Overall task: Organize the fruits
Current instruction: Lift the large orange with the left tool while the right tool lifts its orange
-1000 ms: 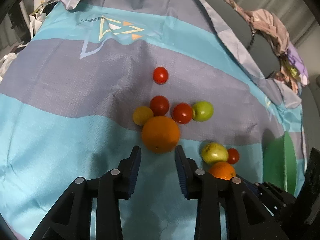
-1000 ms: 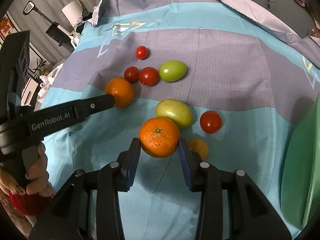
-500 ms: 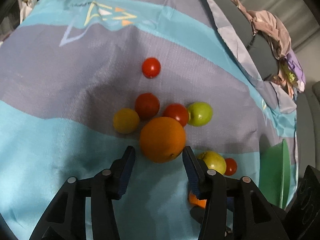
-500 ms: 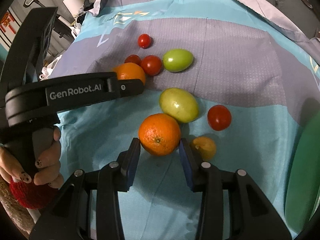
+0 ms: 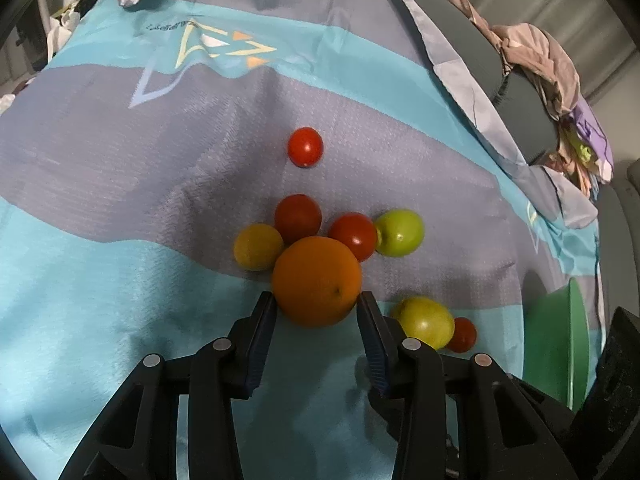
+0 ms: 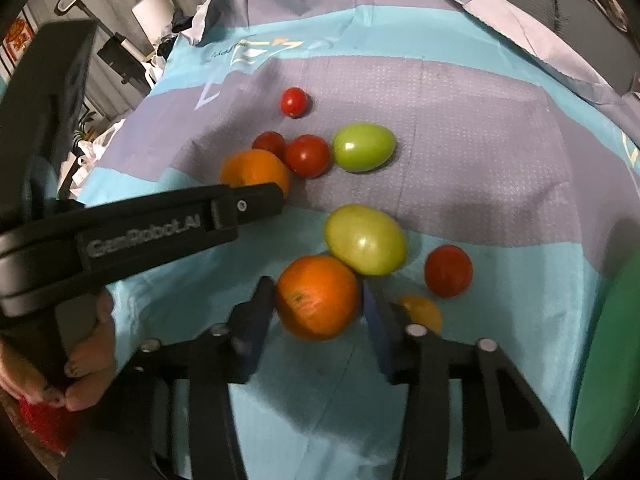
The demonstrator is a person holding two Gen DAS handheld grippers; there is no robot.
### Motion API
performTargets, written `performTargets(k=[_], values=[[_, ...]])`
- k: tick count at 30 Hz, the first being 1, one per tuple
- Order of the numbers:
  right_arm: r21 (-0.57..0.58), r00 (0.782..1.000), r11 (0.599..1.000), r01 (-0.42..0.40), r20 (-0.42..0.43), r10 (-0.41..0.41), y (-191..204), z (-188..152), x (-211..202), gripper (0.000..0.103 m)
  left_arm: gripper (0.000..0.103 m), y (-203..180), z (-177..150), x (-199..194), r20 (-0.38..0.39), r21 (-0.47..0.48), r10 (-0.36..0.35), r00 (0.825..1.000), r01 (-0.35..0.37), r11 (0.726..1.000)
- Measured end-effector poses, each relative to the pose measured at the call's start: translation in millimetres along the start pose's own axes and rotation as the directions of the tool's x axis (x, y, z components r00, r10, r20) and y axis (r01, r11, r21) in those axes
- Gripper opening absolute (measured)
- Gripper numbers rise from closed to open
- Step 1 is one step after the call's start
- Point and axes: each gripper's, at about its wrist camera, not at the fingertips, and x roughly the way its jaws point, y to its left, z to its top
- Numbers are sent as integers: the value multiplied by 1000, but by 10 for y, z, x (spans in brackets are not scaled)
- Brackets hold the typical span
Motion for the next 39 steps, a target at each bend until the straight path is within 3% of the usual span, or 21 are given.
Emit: performTargets(k=[7,10,14,17,20,22,27,33,39], values=[[30,1000,999,-20,-14,20,-47,-14,-26,42,38,-61,-18,-121,28,20,2,1000,-2,1000],[38,1000,999,-27,-6,27,-48,-30,-85,42,28,-109,-34,-178,37,45,-1,999,-1,999],[32,999,999,-35,17,34,-33,-33,-172,42,28,-181,-42,-203,45,84,-4,999,0,996],[40,999,999,-34,17,33,-48,-44,-191,42,28,-140,-20,-169,28,66,5,1000,-7,998],[53,999,997,-48,8,47,-72,-52,-202,42,28,-75,8,-184,18,24,-35,999,34,999],[54,999,998,-45,12,44,-77,-45,-214,42,29,-70,31,-179,16,19,-46,999,46,999],[57,998,997,-56,21,54,-82,-41,-266,42,49,-85,38,-89,4,22,-8,1000,8,1000],[65,998,996,-59,25,58,-111,-35,-276,42,51,-52,28,66,-14,26,63,998,-62,998],[76,998,996,-53,21,52,-136,-44,-270,42,51,-41,-36,105,-16,34,70,997,-70,997]])
